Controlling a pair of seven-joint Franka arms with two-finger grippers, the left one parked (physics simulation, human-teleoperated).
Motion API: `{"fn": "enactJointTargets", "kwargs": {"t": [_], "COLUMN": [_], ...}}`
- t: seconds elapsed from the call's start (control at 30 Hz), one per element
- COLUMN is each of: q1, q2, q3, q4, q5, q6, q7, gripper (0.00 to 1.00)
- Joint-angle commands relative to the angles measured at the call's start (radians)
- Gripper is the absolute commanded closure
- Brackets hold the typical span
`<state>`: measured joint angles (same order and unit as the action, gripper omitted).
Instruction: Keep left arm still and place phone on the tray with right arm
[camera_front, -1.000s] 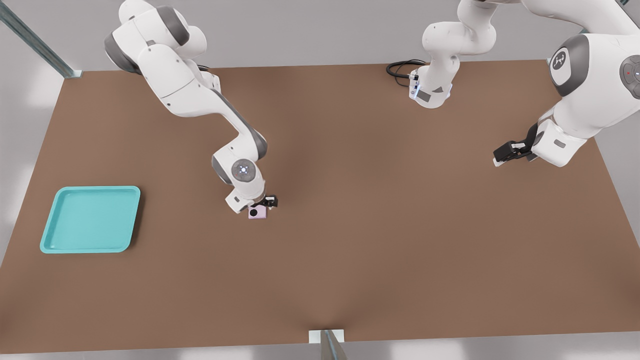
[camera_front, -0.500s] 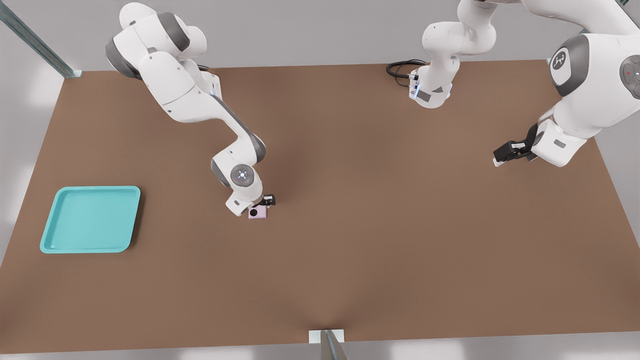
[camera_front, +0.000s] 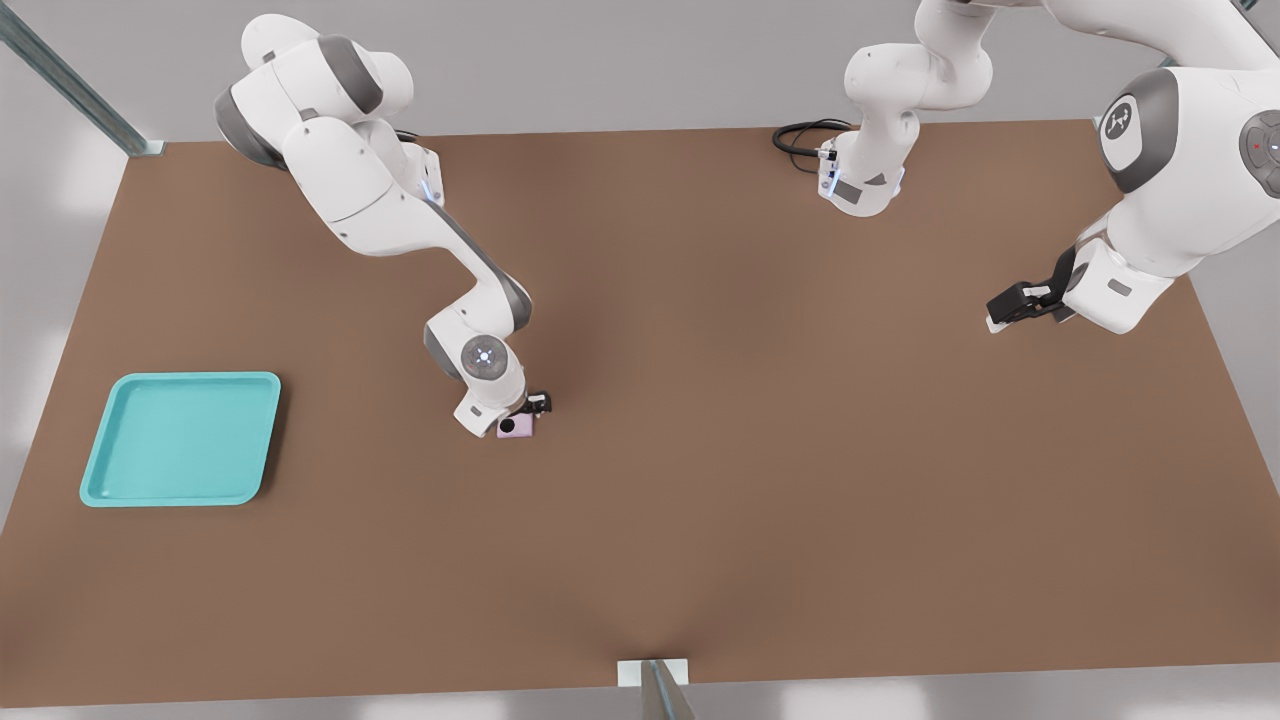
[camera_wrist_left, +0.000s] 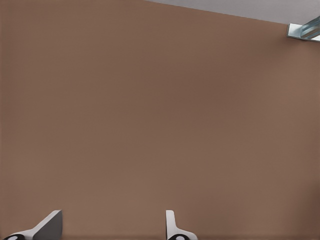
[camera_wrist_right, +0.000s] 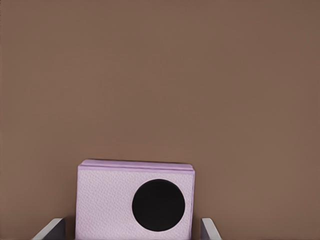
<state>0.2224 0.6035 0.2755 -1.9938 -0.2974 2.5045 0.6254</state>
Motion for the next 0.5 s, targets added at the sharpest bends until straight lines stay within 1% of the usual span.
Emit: {"fn": "enactJointTargets", "kwargs": {"t": [0.0, 0.07, 0.1, 0.2, 0.27, 0.37, 0.47], "q1": [0.0, 0.0, 0.0, 0.0, 0.0, 0.0, -0.002], "q2": [-0.001, -0.001, -0.001, -0.001, -0.001, -0.002, -0.031], "q3": [0.001, 0.001, 0.001, 0.001, 0.001, 0.001, 0.001], "q4": [0.0, -0.002, -0.003, -0.002, -0.002, 0.0, 0.009], "q5": [0.001, 0.001, 0.001, 0.001, 0.001, 0.001, 0.001], "q6": [0.004, 0.002, 0.001, -0.001, -0.001, -0.004, -0.018], "q7": [-0.035, -0.032, -0.032, -0.03, -0.03, -0.03, -0.027], "gripper": [0.04, 0.1, 0.1, 0.14, 0.2, 0.21, 0.21]}}
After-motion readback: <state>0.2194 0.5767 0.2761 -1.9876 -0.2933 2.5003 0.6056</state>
